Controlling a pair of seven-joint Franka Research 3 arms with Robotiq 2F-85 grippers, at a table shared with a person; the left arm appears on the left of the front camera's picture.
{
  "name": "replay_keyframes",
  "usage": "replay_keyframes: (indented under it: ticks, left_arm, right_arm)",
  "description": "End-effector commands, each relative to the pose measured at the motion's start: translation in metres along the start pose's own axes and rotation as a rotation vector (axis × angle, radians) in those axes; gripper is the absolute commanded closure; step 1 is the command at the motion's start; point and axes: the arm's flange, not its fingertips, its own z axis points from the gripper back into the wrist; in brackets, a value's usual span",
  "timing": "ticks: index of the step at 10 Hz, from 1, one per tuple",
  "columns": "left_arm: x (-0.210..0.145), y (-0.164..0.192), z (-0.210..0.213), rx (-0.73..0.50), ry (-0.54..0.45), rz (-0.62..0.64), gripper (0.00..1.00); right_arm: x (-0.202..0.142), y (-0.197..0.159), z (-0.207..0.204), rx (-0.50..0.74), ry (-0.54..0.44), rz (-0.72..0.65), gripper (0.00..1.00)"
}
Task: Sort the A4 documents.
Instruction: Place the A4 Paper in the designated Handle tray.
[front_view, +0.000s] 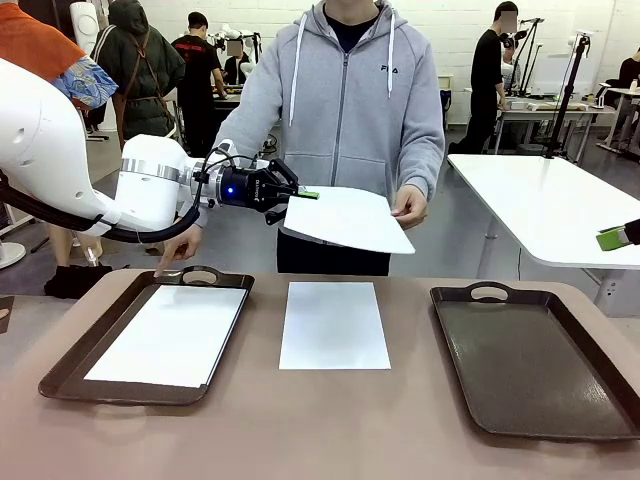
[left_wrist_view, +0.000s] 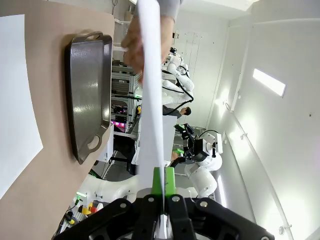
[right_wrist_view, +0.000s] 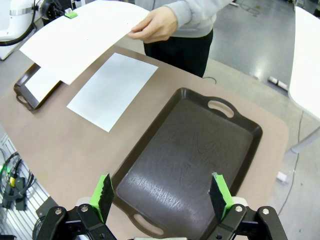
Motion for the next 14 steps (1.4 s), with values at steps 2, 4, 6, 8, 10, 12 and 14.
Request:
replay_keyframes:
  ticks: [2, 4, 6, 8, 10, 12, 14]
  left_arm:
    - [0.0, 0.0, 0.0, 0.0, 0.0, 0.0, 0.99]
    - [-0.025, -0.016, 0.01, 0.168, 0.024, -0.057, 0.99]
    - [-0.051, -0.028, 0.028, 0.303, 0.027, -0.091, 0.99]
    - [-0.076, -0.03, 0.054, 0.377, 0.015, -0.067, 0.99]
    - [-0.09, -0.026, 0.082, 0.424, -0.019, -0.024, 0.99]
    - [-0.1, -0.018, 0.108, 0.568, -0.036, 0.053, 0.99]
    - [-0.108, -0.008, 0.126, 0.708, -0.026, 0.114, 0.99]
  right_arm:
    - [-0.001, 0.0, -0.002, 0.016, -0.003, -0.001, 0.0]
    - [-0.001, 0.0, -0.002, 0.016, -0.003, -0.001, 0.0]
    - [-0.001, 0.0, -0.002, 0.016, -0.003, -0.001, 0.0]
    - [-0.001, 0.0, -0.002, 0.016, -0.003, -0.001, 0.0]
    - [-0.001, 0.0, -0.002, 0.016, -0.003, -0.001, 0.0]
    - [-0.001, 0.0, -0.002, 0.016, -0.003, -0.001, 0.0]
    - [-0.001, 0.0, -0.002, 0.016, -0.003, -0.001, 0.0]
